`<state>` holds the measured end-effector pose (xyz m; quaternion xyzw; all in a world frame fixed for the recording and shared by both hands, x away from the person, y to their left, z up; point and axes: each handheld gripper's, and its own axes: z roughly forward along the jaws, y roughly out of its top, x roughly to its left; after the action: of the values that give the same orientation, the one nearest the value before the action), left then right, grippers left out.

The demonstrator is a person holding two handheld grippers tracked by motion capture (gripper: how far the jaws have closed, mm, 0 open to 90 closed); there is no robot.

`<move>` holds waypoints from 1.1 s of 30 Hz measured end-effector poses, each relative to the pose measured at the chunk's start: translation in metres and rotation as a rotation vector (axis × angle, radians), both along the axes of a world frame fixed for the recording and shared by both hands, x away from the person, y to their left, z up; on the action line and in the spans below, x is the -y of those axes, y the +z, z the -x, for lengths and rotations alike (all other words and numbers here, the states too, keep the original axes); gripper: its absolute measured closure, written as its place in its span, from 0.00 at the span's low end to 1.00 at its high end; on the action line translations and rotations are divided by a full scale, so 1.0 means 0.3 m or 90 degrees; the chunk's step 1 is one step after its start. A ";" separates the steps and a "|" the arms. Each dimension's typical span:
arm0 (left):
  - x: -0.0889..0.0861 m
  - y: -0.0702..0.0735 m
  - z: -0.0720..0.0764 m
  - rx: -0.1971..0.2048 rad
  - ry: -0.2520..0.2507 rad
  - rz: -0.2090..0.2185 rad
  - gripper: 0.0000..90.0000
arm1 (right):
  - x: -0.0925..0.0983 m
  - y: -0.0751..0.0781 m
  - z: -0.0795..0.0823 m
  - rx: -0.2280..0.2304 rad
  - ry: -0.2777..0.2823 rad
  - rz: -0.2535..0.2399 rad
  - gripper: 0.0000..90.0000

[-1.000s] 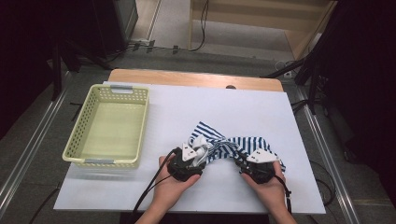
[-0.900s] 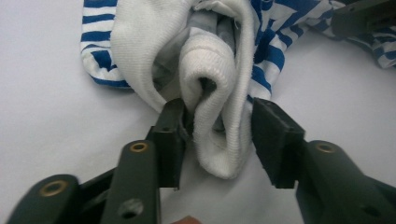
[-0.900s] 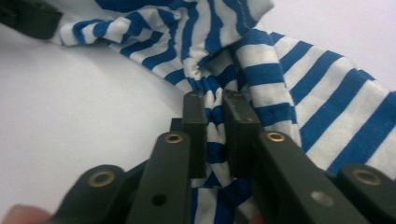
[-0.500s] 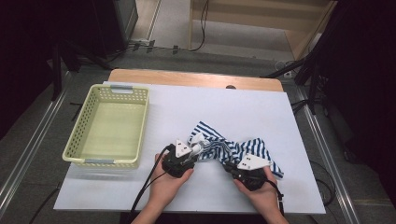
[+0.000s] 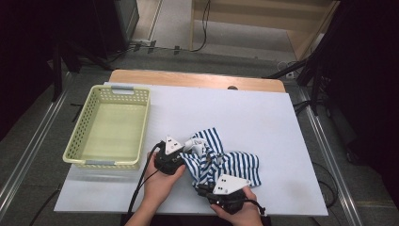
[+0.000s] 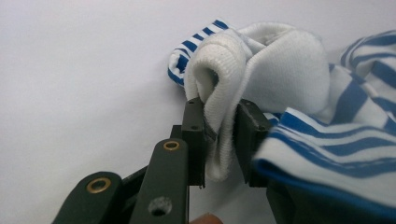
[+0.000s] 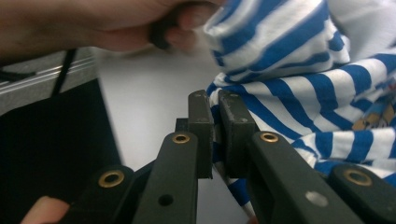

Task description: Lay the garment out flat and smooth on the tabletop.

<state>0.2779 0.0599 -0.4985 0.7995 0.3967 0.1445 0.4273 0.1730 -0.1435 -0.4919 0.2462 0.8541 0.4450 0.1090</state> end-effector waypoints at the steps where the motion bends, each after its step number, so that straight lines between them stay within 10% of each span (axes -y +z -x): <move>1: -0.001 0.000 -0.001 -0.002 0.002 0.001 0.83 | -0.003 0.005 0.005 0.002 0.002 -0.006 0.87; 6: -0.025 0.023 0.002 0.001 0.020 0.018 0.72 | 0.030 0.034 -0.003 0.022 0.001 -0.047 0.56; 14: -0.084 0.115 0.042 0.024 0.011 0.087 0.62 | 0.173 0.092 -0.095 0.043 -0.091 -0.094 0.55; 22: -0.093 0.077 0.086 -0.001 -0.007 0.078 0.51 | 0.248 0.060 -0.310 0.024 -0.218 -0.046 0.56; 33: -0.070 -0.030 0.154 -0.055 -0.042 0.030 0.48 | 0.191 -0.070 -0.490 -0.067 -0.254 0.046 0.57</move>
<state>0.2316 0.0808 -0.5074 0.8071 0.3917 0.0865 0.4332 0.3200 -0.2009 -0.5130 0.4292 0.8082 0.3706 0.1590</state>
